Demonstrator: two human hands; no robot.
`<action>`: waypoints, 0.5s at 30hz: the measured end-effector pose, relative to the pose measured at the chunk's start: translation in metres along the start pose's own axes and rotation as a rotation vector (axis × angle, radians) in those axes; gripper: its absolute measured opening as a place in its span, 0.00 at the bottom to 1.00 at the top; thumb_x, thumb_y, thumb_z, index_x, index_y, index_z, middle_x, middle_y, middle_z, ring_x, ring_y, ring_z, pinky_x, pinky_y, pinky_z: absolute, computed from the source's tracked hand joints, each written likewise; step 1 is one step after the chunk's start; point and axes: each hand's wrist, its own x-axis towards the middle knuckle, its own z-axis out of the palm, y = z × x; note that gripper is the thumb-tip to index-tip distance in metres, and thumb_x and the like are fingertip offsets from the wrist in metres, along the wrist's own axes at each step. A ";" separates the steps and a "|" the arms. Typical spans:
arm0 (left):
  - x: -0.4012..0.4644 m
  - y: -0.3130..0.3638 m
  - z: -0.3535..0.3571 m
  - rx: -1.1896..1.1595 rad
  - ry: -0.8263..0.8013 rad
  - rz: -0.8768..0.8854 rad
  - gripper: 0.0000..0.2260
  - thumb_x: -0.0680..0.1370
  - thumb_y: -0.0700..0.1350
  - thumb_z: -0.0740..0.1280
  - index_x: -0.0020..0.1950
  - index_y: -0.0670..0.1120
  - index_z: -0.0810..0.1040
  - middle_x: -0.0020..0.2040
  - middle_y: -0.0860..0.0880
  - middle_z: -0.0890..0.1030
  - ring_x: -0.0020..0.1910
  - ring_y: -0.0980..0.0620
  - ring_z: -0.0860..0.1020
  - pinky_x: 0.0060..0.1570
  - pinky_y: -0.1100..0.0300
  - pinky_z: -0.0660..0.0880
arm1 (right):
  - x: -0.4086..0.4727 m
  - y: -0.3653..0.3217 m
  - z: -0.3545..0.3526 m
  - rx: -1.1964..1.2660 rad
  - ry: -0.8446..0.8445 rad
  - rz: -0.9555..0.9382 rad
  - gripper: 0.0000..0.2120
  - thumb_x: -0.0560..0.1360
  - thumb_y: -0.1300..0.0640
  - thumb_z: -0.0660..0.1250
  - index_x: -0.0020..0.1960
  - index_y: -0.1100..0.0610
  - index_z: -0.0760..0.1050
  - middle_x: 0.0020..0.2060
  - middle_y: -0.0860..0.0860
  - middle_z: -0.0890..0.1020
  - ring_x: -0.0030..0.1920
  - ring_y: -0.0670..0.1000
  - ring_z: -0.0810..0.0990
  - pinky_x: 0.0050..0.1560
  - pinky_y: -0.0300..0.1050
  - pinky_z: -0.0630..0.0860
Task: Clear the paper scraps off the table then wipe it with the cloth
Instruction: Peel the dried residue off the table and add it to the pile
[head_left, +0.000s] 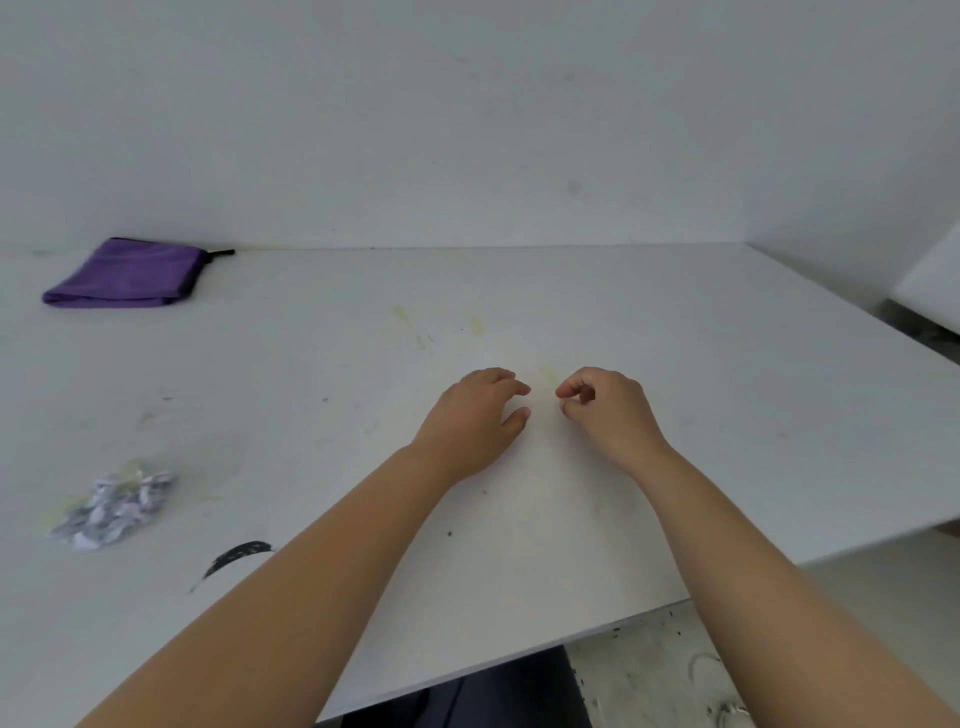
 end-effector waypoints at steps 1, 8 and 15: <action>0.006 0.003 0.003 0.027 -0.013 -0.011 0.18 0.81 0.52 0.58 0.70 0.49 0.69 0.72 0.50 0.66 0.72 0.52 0.63 0.69 0.57 0.59 | 0.005 0.005 -0.002 -0.021 -0.001 -0.005 0.09 0.75 0.62 0.64 0.52 0.57 0.80 0.46 0.49 0.80 0.51 0.50 0.77 0.49 0.38 0.69; 0.030 0.004 0.018 0.222 -0.170 -0.076 0.24 0.82 0.54 0.49 0.77 0.48 0.55 0.78 0.49 0.54 0.77 0.51 0.50 0.75 0.52 0.47 | 0.049 0.018 0.008 -0.291 -0.065 -0.166 0.16 0.78 0.60 0.58 0.64 0.55 0.75 0.62 0.52 0.77 0.63 0.54 0.73 0.63 0.48 0.67; 0.032 0.003 0.017 0.249 -0.199 -0.093 0.25 0.82 0.55 0.48 0.77 0.49 0.52 0.78 0.51 0.52 0.77 0.53 0.49 0.75 0.54 0.46 | 0.071 0.017 0.014 -0.494 -0.009 -0.249 0.15 0.77 0.62 0.57 0.49 0.50 0.80 0.51 0.48 0.78 0.54 0.51 0.72 0.46 0.46 0.51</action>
